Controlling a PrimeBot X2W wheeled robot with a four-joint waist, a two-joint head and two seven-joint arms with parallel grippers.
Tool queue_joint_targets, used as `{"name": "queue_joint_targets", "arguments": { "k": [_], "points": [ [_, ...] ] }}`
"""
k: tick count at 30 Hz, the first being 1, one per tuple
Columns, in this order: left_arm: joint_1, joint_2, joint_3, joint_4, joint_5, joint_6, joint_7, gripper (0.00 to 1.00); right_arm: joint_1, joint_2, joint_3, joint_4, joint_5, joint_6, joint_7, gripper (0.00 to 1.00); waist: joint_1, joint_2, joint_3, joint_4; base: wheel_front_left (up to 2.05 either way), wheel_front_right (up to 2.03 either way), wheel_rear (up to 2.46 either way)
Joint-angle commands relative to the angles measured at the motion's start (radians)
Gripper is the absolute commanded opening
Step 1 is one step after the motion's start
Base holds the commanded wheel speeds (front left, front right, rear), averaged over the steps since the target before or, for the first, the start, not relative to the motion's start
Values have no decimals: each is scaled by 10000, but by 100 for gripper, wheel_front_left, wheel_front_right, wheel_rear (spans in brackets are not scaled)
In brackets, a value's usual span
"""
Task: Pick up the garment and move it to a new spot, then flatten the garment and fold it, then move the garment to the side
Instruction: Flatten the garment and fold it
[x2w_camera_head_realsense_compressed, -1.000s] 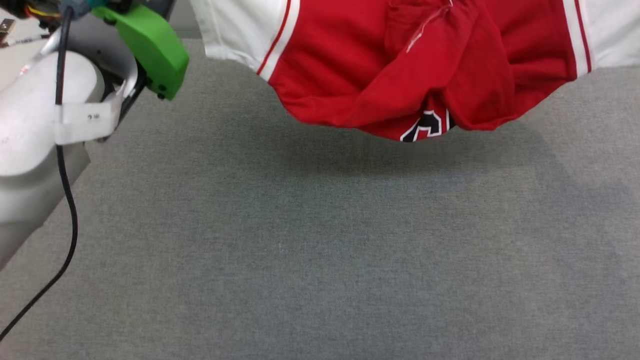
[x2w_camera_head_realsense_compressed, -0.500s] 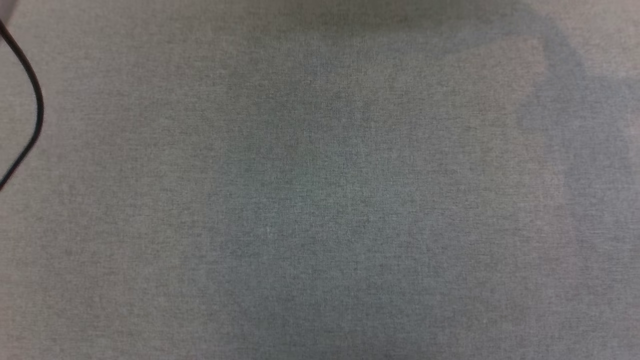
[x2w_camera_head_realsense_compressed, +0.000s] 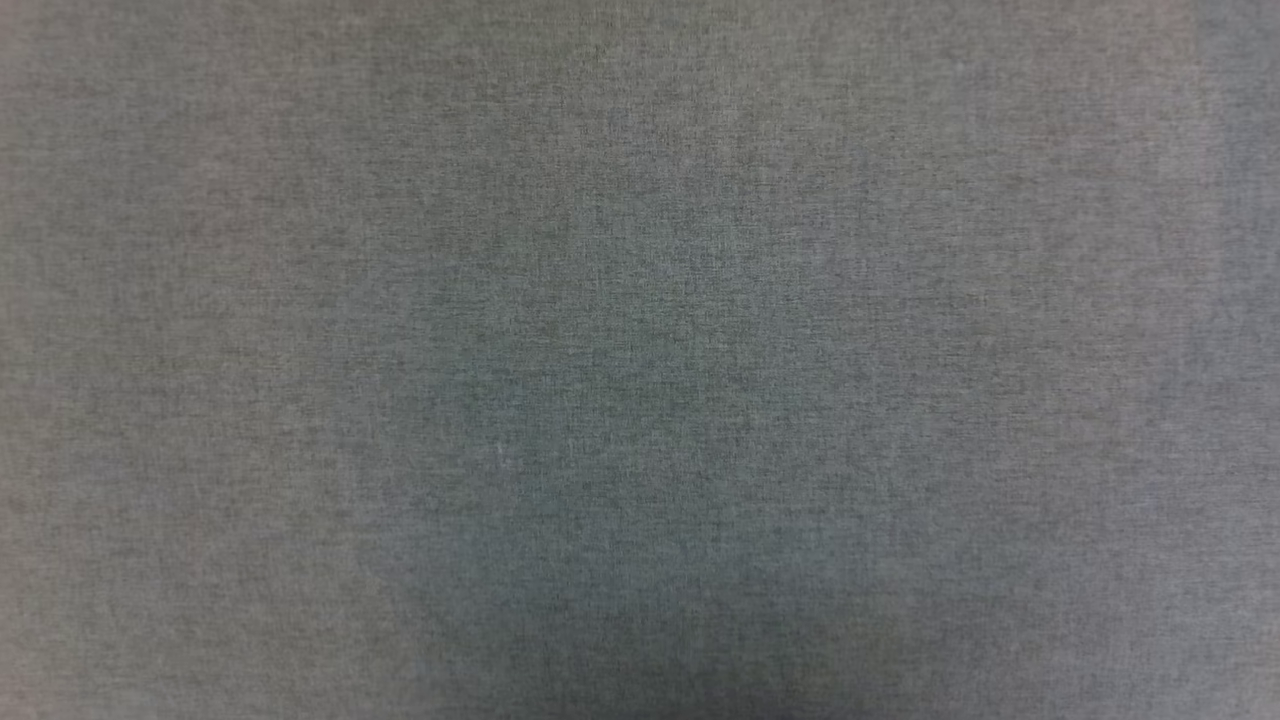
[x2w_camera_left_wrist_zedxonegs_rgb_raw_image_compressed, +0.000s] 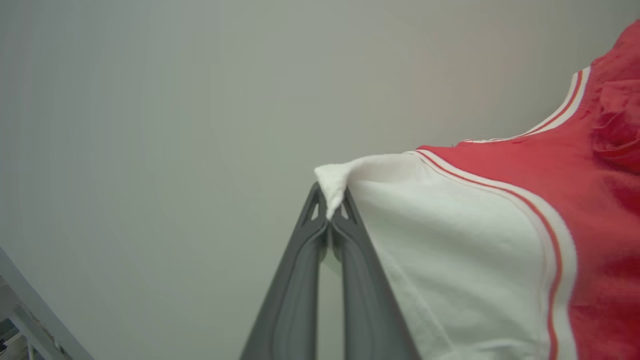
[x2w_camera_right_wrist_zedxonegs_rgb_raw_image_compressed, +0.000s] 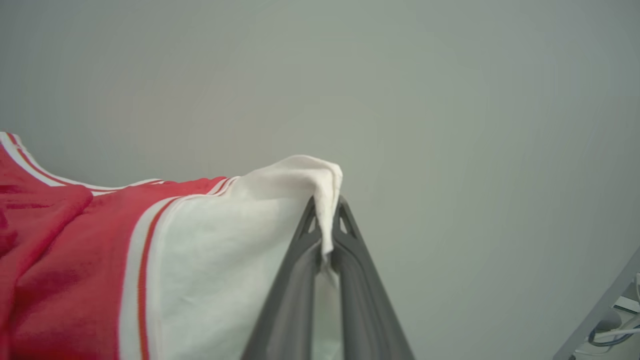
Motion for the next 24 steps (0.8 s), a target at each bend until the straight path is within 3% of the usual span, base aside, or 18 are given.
{"name": "queue_joint_targets", "arguments": {
  "k": [1,7,15,20,24],
  "points": [
    [-153,-69,63,132,-47,-41,-85,0,-163,95,64,151,-90,-6,-148,0,-2,0,529,-35,0,0,0],
    [549,-301,189,555,-39,-159,-229,0,295,648,761,1059,160,-6,-857,0,-2,0,813,-27,0,0,0],
    [2698,-111,660,-318,371,16,-238,0,1854,1233,1477,1625,814,-6,-1677,0,-2,0,687,-172,0,0,0],
    [4667,192,1253,-1422,658,231,-239,0,3400,1120,2026,1233,1339,-6,-1847,0,-2,0,214,-151,0,0,0],
    [6497,460,1755,-2460,866,336,-240,0,4927,695,1944,136,1861,-6,-1862,0,-2,0,-420,-94,0,0,0]
  ]
}}
